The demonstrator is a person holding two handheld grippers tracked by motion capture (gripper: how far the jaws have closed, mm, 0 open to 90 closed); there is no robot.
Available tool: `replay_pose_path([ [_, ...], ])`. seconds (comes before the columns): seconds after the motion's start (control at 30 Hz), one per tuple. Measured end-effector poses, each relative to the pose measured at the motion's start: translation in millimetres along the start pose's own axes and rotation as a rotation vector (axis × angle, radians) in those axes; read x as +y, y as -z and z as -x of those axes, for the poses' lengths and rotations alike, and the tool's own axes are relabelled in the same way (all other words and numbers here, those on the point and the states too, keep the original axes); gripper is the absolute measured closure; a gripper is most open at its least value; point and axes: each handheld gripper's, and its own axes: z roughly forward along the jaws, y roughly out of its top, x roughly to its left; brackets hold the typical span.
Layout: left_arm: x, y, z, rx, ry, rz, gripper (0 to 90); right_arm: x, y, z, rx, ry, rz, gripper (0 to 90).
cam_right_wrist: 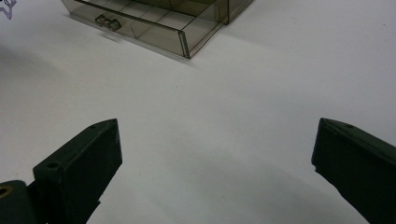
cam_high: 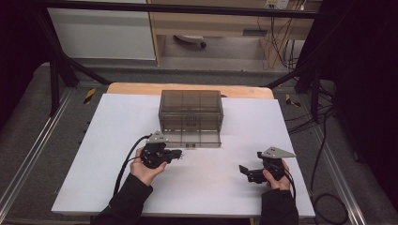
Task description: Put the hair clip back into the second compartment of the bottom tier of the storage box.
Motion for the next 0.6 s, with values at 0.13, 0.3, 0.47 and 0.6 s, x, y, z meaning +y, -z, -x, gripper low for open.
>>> replay_pose_path([
  [0.13, 3.1, -0.9, -1.1, 0.002, 0.001, 0.002, 88.6, -0.1, -0.4, -0.2, -0.001, 0.0, 0.001, 2.1],
  [0.3, 8.1, -1.7, -1.1, 0.003, -0.003, 0.003, 88.6, -0.1, -0.4, -0.2, -0.001, 0.0, 0.001, 2.1],
  [0.47, 13.2, -2.6, -0.5, 0.003, -0.01, 0.005, 88.6, -0.1, -0.4, -0.2, -0.001, 0.001, 0.0, 2.1],
  [0.6, 16.8, -3.5, -0.3, 0.004, -0.012, 0.006, 88.6, -0.2, -0.4, 0.0, -0.002, 0.0, 0.0, 2.1],
])
